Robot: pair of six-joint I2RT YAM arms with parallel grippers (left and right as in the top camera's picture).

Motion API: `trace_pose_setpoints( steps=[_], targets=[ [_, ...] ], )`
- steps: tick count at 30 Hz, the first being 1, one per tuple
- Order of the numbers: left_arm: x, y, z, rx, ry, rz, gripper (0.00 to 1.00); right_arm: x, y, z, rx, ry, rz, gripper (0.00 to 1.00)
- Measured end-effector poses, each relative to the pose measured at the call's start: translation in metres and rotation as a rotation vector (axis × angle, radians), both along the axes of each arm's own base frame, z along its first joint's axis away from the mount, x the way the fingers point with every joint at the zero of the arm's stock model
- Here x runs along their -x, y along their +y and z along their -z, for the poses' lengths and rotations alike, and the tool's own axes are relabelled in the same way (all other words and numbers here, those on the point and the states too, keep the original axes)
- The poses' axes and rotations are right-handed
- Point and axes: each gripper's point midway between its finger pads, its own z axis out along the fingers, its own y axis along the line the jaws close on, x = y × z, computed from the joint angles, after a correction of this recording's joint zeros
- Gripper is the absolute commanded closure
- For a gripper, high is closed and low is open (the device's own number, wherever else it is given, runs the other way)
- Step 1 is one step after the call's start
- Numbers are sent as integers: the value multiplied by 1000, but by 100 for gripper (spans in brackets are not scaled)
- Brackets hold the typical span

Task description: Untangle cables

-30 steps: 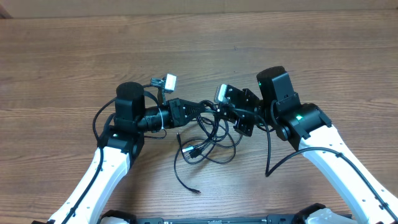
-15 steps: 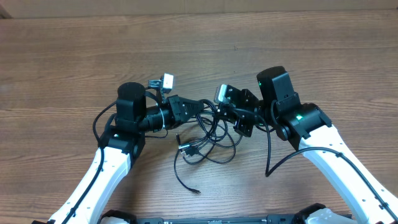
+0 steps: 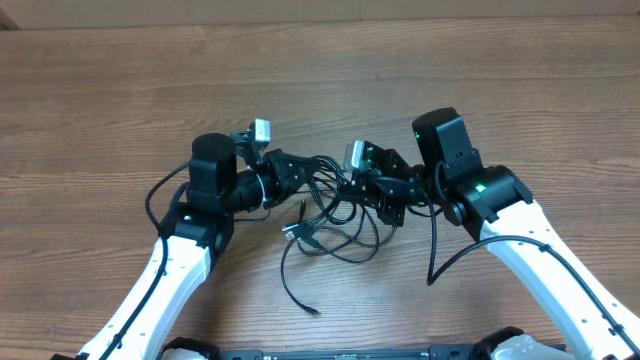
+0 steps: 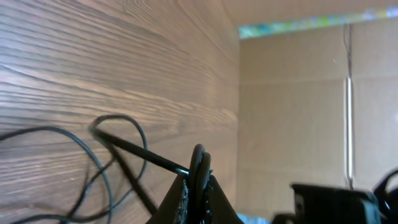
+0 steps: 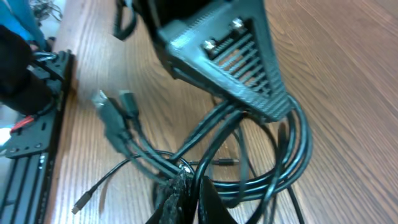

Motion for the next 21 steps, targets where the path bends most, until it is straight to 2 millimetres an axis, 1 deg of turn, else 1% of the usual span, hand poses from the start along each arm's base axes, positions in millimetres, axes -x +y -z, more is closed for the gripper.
trace_pose_setpoints(
  steps=[8, 10, 12, 16, 17, 18, 19, 21],
  targets=[
    [-9, 10, 4, -28, 4, -71, 96, 9, 4, -4, -36, 32, -37, 96],
    [-9, 10, 4, -28, 4, -71, 96, 10, 4, -4, -39, 34, -40, 89],
    [-8, 8, 4, -22, 5, -60, 96, 10, 4, -5, -39, 33, -40, 86],
    [-1, 2, 0, -15, -21, 6, 96, 8, 4, -4, -32, 29, -33, 59],
    [2, 0, -1, -11, -32, 33, 96, 8, 3, -3, -28, 27, -30, 41],
    [5, -2, -2, -8, -44, 56, 96, 6, 3, -3, -24, 21, -24, 29],
    [8, -5, -4, -2, -55, 83, 96, 4, 2, -2, -15, 15, -17, 24],
    [13, -9, -7, 7, -76, 130, 96, -1, 0, 1, 8, -4, 5, 22]
  ],
)
